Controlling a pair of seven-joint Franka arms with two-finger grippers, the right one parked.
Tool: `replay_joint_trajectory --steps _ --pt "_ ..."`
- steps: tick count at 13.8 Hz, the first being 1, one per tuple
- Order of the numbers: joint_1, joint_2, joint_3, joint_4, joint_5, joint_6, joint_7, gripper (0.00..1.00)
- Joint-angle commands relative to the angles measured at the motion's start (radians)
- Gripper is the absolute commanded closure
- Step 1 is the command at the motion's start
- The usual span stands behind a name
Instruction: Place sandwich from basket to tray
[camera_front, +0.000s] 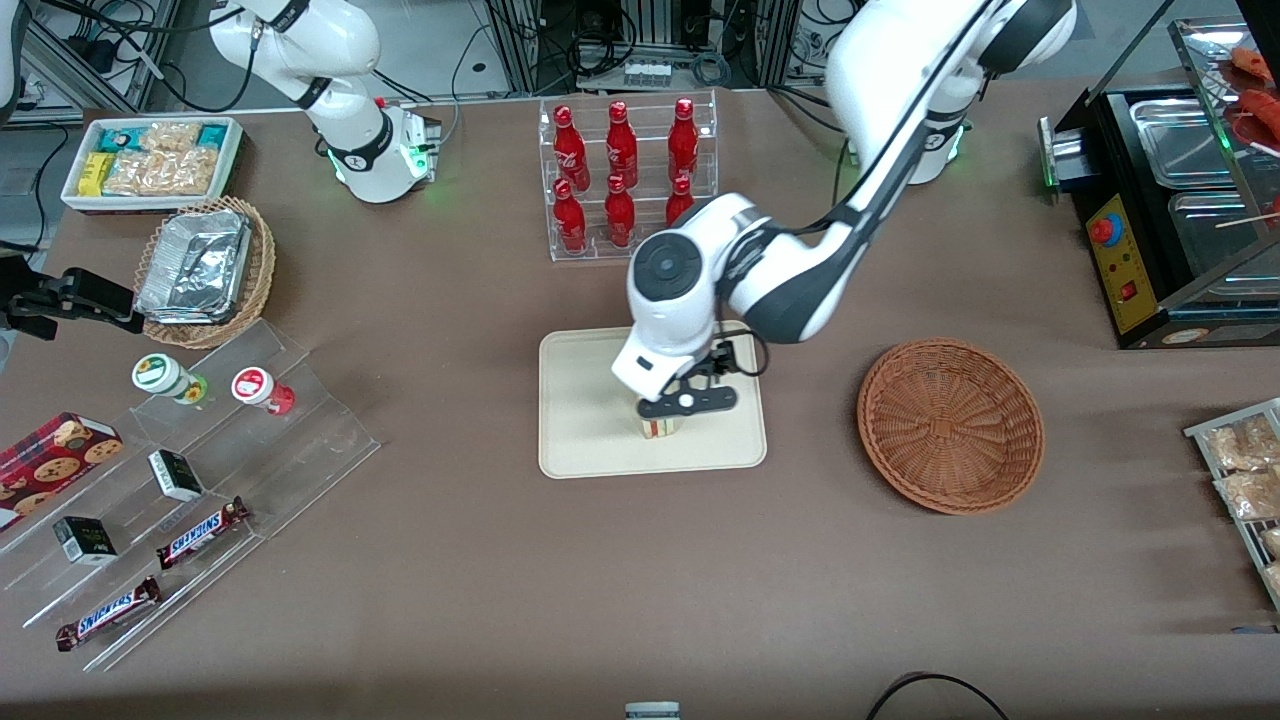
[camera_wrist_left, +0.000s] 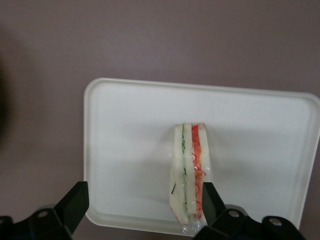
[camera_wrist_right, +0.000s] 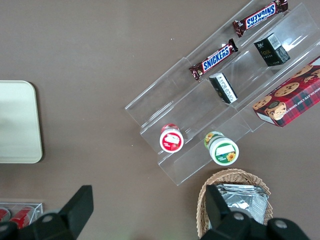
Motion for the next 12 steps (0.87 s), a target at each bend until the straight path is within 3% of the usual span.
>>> replay_joint_trajectory --steps 1,4,12 --pt "0.068 -0.099 -0.005 -0.014 -0.027 -0.084 -0.022 0.0" --pt "0.142 -0.18 -0.005 -0.016 -0.047 -0.156 -0.005 0.0" --pt "0.381 -0.352 -0.003 -0.014 -0.126 -0.359 0.35 0.0"
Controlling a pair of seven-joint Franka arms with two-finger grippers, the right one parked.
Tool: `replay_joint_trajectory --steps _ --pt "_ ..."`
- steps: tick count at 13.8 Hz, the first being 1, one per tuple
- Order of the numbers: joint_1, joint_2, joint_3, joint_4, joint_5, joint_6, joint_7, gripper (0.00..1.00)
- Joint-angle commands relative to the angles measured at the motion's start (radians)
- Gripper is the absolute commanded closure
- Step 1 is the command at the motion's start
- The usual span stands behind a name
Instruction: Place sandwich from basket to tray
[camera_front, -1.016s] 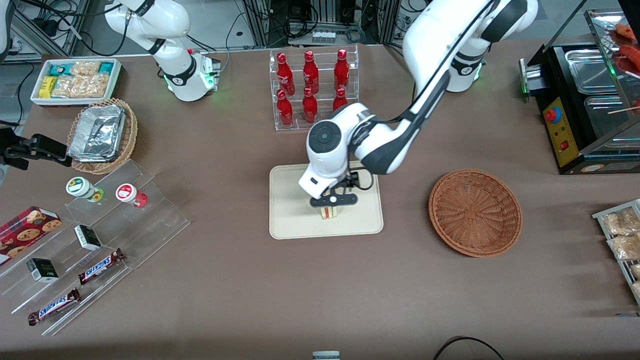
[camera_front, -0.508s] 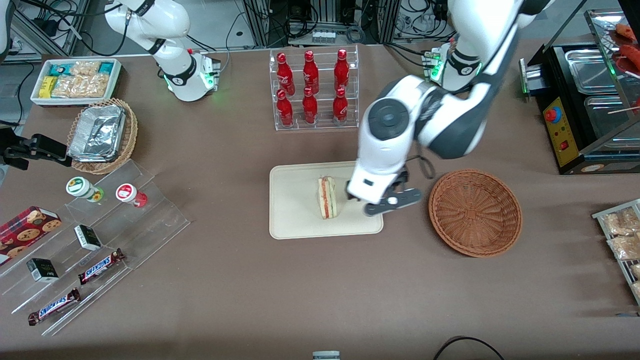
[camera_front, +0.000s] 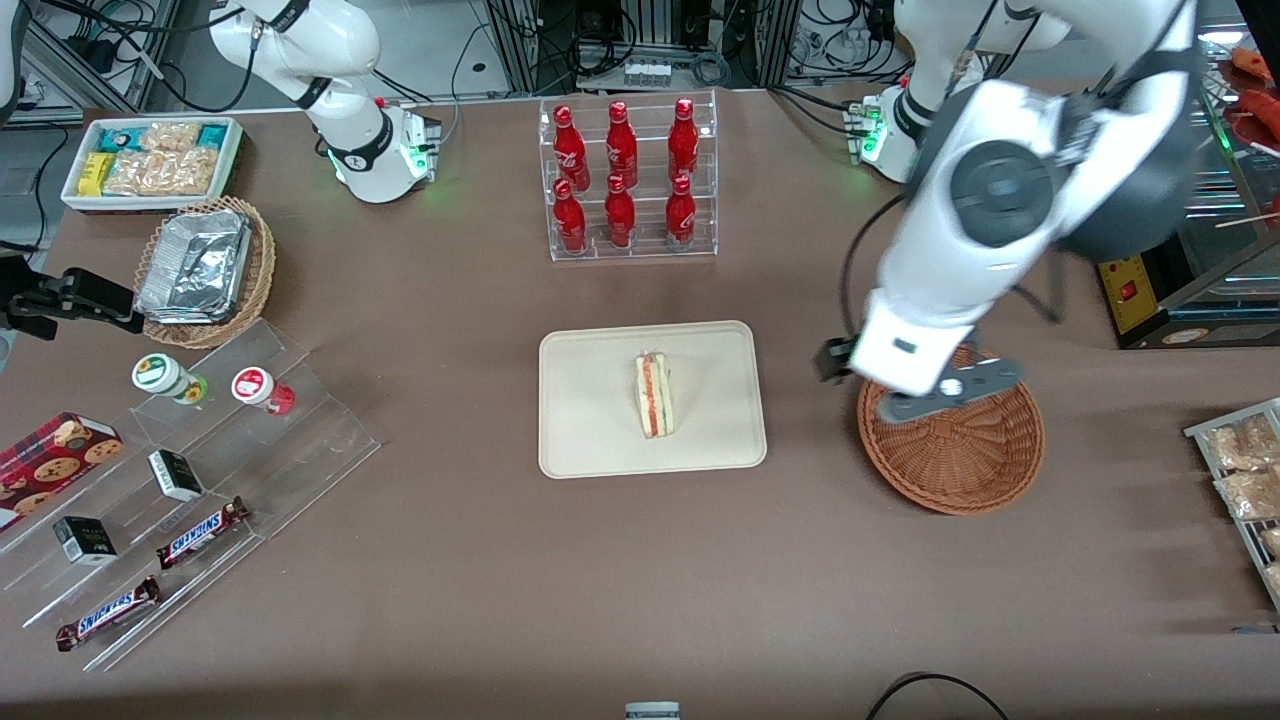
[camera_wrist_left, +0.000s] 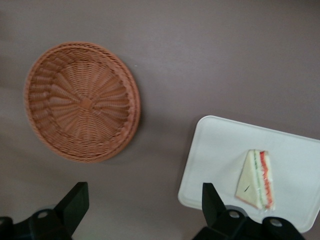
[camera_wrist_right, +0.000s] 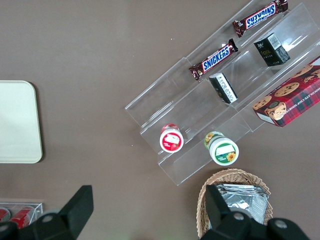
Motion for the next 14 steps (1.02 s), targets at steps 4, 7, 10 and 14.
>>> replay_joint_trajectory --steps 4,7,10,14 --pt "0.148 -0.11 -0.007 -0.021 -0.027 -0.095 0.22 0.0" --pt "0.193 -0.156 -0.006 -0.029 -0.027 -0.156 0.321 0.0" --pt "0.231 -0.218 -0.003 -0.042 -0.03 -0.234 0.421 0.0" --pt "0.163 -0.34 0.126 -0.165 -0.059 -0.234 0.53 0.0"
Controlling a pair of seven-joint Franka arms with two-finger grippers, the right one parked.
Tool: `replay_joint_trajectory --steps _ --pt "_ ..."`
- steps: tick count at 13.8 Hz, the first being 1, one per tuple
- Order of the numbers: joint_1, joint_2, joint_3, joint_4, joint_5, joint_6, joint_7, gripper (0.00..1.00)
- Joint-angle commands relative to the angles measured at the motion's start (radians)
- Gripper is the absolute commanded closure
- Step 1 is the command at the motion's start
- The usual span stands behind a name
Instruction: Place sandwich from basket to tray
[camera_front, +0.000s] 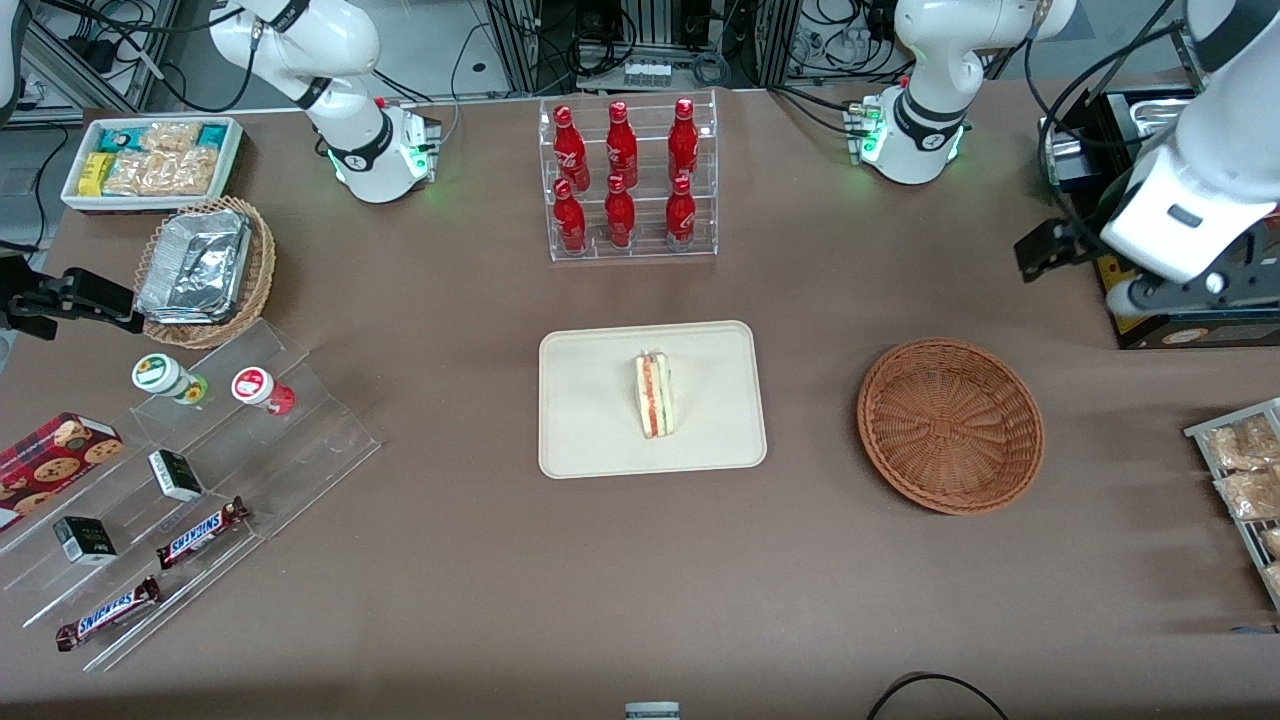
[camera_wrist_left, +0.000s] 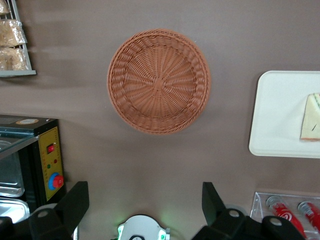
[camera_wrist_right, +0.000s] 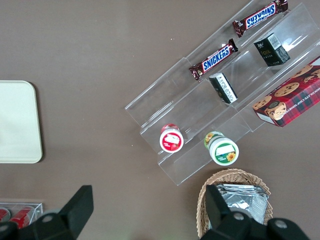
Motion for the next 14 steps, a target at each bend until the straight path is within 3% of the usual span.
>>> replay_joint_trajectory --steps 1,3,6,9,14 --pt "-0.072 -0.113 0.126 -0.124 -0.032 0.012 0.092 0.0" --pt "-0.102 -0.157 0.185 -0.159 -0.04 0.017 0.123 0.0" --pt "-0.103 -0.162 0.185 -0.152 -0.04 0.05 0.125 0.0" --pt "-0.115 -0.077 0.182 -0.031 -0.043 0.051 0.118 0.0" --pt "-0.116 -0.035 0.18 -0.009 -0.03 0.064 0.126 0.0"
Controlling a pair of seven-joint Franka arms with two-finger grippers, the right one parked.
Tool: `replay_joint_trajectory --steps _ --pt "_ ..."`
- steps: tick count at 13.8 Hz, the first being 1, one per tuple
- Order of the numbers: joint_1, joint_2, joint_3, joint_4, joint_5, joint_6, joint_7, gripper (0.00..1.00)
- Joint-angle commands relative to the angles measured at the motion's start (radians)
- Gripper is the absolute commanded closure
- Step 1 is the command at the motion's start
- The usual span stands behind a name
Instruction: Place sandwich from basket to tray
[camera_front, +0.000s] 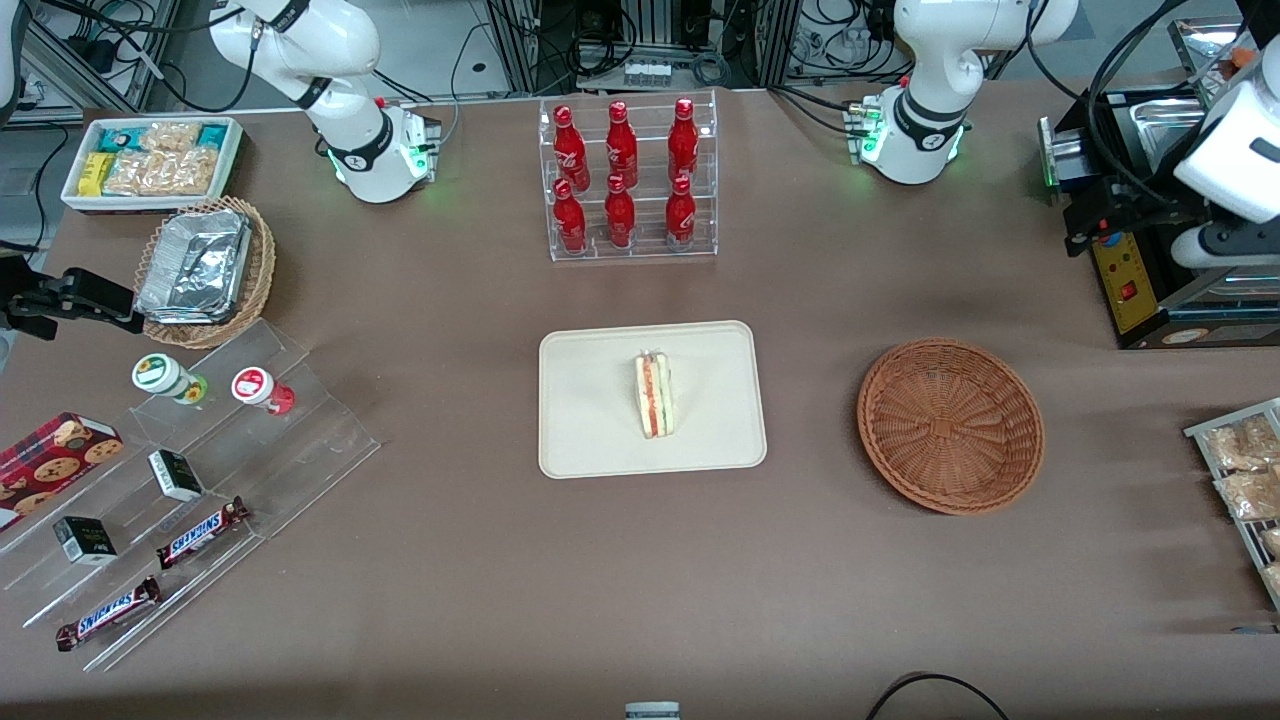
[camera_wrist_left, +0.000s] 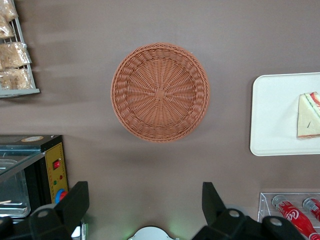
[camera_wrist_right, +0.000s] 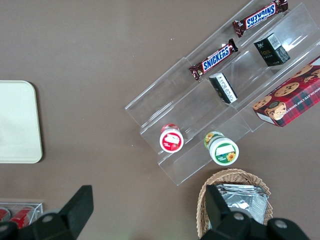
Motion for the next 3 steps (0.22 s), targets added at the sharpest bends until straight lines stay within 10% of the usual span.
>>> replay_joint_trajectory --steps 1,3 --pt "-0.007 0.023 0.008 0.039 -0.004 -0.006 0.012 0.0" --pt "-0.003 0.018 0.01 0.04 -0.004 -0.006 0.011 0.0"
